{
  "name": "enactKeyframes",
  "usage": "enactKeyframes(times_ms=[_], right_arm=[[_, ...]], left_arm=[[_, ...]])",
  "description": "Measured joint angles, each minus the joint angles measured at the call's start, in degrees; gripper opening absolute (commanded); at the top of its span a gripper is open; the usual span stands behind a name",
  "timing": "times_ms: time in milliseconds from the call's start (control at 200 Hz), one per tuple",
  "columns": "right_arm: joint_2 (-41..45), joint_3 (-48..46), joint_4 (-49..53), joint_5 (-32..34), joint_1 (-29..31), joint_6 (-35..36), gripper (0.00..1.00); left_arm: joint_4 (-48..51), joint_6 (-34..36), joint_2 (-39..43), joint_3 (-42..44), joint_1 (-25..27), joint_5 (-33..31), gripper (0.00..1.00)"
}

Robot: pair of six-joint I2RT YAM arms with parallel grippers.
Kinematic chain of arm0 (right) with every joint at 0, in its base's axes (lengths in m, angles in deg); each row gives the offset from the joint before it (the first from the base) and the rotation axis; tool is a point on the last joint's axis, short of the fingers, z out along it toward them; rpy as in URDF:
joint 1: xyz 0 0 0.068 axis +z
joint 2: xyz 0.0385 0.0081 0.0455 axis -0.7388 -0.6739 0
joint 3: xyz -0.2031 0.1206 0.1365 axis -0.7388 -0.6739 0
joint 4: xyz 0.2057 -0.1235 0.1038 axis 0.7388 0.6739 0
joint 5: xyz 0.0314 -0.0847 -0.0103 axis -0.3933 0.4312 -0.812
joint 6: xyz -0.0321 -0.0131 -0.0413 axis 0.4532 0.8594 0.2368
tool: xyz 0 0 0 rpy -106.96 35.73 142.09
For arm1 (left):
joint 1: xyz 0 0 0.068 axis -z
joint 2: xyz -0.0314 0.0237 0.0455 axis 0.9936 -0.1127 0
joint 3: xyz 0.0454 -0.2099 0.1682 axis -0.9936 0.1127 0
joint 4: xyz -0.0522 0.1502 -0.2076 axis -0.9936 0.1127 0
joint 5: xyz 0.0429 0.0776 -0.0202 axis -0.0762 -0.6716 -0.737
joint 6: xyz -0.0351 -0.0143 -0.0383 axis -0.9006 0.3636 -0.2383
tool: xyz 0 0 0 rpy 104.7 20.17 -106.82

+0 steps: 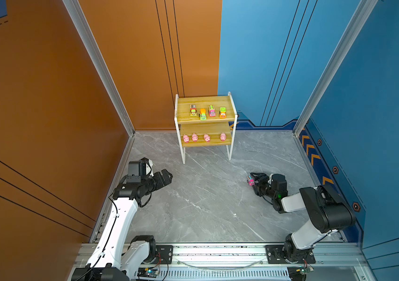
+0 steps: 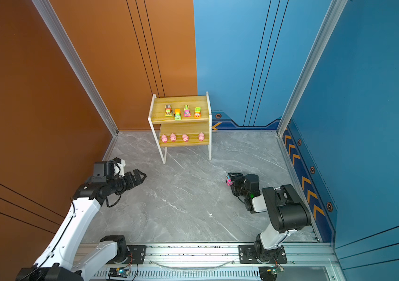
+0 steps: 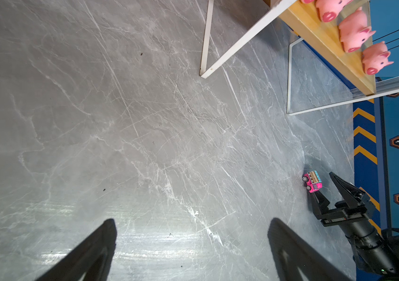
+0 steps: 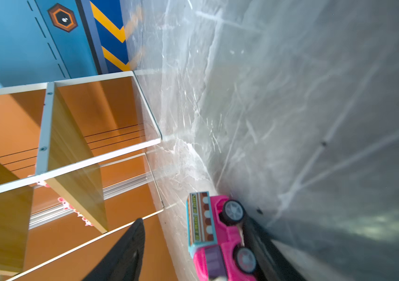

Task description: Place and organize the plastic toys onto the shelf

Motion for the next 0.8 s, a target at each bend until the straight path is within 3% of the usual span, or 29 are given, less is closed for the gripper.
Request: enactKeyframes(times_ms=[225,531,796], right_arm=[[7.39,5.07,21.97,2.75,-0.13,8.35,0.69],[10.95,6.36,31.41,5.66,1.07,14.10,0.70],[14.45,9.42,43.91,13.03,5.46,17.14,0.70]], left_arm=[[0.00,0.00,-0.35,0.00,0.11,-0.04,0.98],[0.00,0.00,-0.46,0.00,0.79,-0.11,0.98],[0.00,0.00,-0.46,0.00,1.16,-0.15,0.98]])
